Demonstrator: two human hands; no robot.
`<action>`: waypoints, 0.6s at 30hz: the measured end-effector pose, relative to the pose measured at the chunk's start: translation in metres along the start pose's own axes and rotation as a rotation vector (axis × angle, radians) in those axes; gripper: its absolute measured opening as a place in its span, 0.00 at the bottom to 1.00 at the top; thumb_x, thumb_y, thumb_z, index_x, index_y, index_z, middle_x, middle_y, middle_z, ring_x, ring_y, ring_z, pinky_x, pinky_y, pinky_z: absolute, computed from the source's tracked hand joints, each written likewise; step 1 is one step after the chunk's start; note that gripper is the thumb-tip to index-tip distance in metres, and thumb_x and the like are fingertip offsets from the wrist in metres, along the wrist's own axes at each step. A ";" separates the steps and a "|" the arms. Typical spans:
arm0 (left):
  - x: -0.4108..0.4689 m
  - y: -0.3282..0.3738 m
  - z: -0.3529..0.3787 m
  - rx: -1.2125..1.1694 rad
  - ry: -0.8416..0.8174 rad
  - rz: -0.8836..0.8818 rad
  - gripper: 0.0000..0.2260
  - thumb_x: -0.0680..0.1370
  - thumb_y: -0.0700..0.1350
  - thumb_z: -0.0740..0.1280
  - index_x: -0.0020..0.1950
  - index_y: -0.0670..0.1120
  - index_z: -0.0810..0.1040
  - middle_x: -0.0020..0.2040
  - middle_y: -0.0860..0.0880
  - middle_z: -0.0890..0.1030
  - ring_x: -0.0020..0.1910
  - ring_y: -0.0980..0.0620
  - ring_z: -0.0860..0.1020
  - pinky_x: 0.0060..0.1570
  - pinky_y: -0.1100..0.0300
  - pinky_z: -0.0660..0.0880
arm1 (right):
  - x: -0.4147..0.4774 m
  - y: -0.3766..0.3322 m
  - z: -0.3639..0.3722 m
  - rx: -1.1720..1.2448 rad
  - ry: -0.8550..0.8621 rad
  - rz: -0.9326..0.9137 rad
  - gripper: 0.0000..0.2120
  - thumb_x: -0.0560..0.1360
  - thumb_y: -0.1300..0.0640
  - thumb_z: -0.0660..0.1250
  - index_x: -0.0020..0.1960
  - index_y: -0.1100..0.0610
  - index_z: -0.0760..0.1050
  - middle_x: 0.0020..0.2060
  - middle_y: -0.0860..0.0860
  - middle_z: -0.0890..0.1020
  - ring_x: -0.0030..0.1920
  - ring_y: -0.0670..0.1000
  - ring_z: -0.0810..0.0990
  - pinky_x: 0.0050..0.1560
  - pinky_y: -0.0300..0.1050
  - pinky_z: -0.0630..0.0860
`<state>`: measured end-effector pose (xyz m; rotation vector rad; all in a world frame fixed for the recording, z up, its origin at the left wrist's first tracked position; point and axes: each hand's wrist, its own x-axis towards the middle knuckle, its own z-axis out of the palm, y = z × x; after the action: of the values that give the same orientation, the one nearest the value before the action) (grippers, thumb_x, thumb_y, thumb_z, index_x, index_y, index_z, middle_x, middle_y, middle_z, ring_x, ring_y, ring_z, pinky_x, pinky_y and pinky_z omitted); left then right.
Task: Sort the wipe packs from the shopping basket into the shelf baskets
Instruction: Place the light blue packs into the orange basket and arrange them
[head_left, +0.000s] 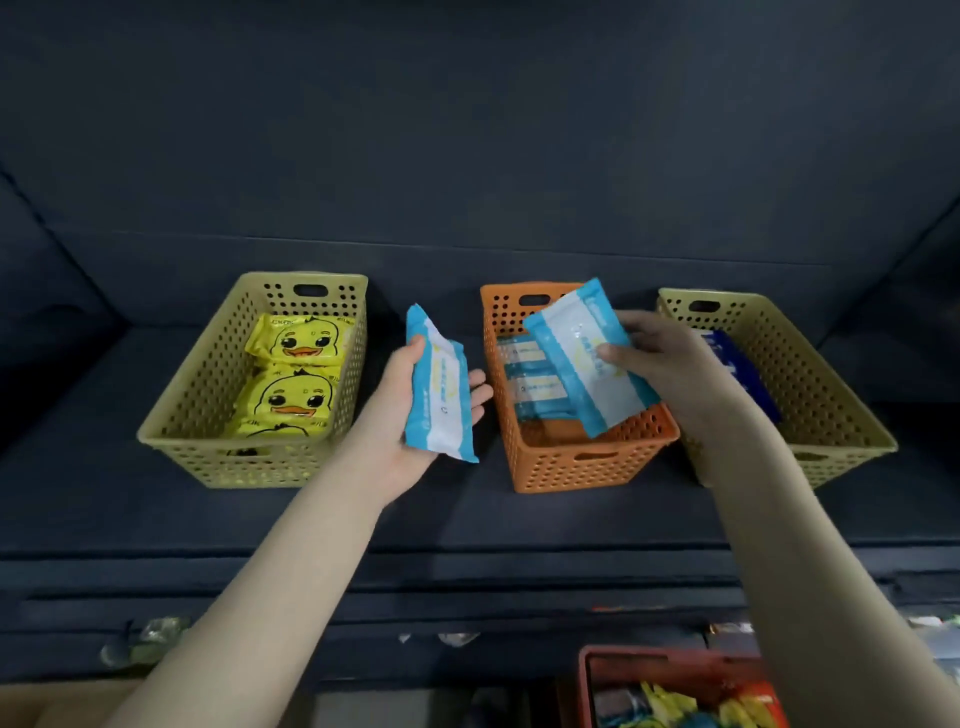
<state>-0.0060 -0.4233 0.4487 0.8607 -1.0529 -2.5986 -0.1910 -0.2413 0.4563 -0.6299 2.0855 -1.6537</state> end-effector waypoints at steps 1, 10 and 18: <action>0.008 0.002 0.002 0.034 0.027 0.023 0.23 0.81 0.58 0.56 0.70 0.46 0.71 0.59 0.41 0.82 0.57 0.44 0.81 0.61 0.49 0.74 | 0.016 0.004 -0.005 -0.133 -0.017 -0.018 0.16 0.72 0.62 0.73 0.59 0.56 0.78 0.50 0.56 0.84 0.46 0.52 0.83 0.47 0.49 0.80; 0.067 0.010 0.003 0.129 0.272 0.237 0.09 0.83 0.51 0.56 0.52 0.53 0.76 0.49 0.54 0.81 0.48 0.55 0.81 0.51 0.54 0.78 | 0.082 0.047 0.012 -0.767 -0.650 0.055 0.18 0.72 0.55 0.74 0.60 0.48 0.76 0.57 0.46 0.80 0.59 0.46 0.77 0.57 0.42 0.75; 0.101 0.007 -0.004 0.099 0.279 0.242 0.06 0.81 0.41 0.63 0.57 0.49 0.75 0.54 0.48 0.83 0.50 0.50 0.84 0.42 0.52 0.82 | 0.096 0.070 0.030 -1.033 -0.796 -0.083 0.17 0.74 0.55 0.71 0.63 0.51 0.77 0.50 0.45 0.76 0.50 0.44 0.75 0.52 0.40 0.71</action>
<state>-0.0856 -0.4702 0.4069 1.0135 -1.1326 -2.1708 -0.2594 -0.3065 0.3783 -1.3875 2.1020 -0.0941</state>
